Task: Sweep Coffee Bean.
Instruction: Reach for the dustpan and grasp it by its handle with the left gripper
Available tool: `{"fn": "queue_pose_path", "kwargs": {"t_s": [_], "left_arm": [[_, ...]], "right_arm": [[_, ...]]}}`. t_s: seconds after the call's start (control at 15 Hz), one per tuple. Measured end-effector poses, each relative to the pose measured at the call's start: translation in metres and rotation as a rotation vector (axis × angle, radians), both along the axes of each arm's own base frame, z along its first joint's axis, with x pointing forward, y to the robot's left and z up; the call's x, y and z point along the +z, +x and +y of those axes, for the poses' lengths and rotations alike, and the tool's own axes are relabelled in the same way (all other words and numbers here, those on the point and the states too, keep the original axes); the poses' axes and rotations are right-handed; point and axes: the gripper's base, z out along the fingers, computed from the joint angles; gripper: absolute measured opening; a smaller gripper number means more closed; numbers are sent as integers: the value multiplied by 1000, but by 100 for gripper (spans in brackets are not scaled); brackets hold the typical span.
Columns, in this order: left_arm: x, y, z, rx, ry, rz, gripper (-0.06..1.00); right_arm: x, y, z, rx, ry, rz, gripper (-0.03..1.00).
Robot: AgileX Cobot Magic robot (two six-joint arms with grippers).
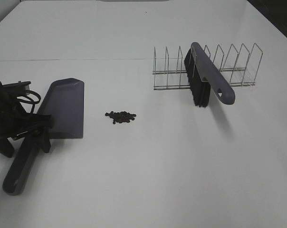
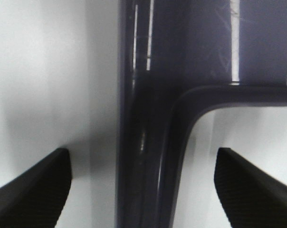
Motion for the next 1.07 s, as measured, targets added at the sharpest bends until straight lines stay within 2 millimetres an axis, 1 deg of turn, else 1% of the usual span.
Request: {"fn": "queue_pose_path", "kwargs": {"t_s": [0.27,0.47,0.67,0.93,1.0,1.07], "left_arm": [[-1,7,0,-5,23,-14,76],[-3,10,-12,-65,74,-14,76],[-7,6,-30,-97,134,2,75],[-8,5,-31,-62,138,12,74],[-8,5,-31,-61,138,12,72],[-8,5,-32,-63,138,12,65]], "right_arm": [[0,0,0,0,0,0,63],[0,0,0,0,0,0,63],[0,0,0,0,0,0,63],[0,0,0,0,0,0,63],[0,0,0,0,0,0,63],[0,0,0,0,0,0,63]]}}
